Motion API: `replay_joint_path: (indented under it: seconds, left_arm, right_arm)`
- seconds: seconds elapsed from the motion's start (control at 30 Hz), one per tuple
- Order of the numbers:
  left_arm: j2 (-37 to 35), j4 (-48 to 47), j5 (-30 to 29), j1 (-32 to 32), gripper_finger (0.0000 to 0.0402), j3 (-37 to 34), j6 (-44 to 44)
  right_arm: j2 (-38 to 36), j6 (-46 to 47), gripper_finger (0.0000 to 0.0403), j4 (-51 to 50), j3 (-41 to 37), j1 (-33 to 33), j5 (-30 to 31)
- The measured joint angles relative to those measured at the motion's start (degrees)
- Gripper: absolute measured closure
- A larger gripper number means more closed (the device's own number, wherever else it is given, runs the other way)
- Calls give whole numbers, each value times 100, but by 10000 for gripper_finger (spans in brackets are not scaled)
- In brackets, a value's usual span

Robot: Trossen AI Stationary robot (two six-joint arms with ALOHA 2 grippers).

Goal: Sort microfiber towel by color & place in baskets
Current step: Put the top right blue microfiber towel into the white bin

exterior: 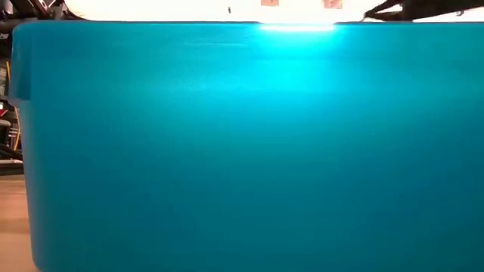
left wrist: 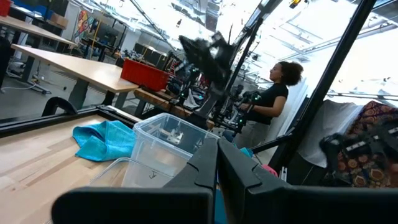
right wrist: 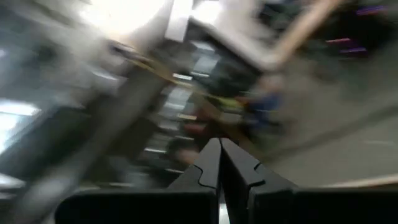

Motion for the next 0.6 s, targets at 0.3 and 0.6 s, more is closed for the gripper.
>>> replay_joint_path:
  seconds: [0.3,0.6]
  left_arm:
    - [0,-1,0,0,401,0,-1]
    - [0,0,0,0,401,-2,0]
  right_arm:
    - [3199,-441,402,-5938,3299,-3119,-2837]
    - [4448,-1033,402,-6197,2845,-3593,-3631]
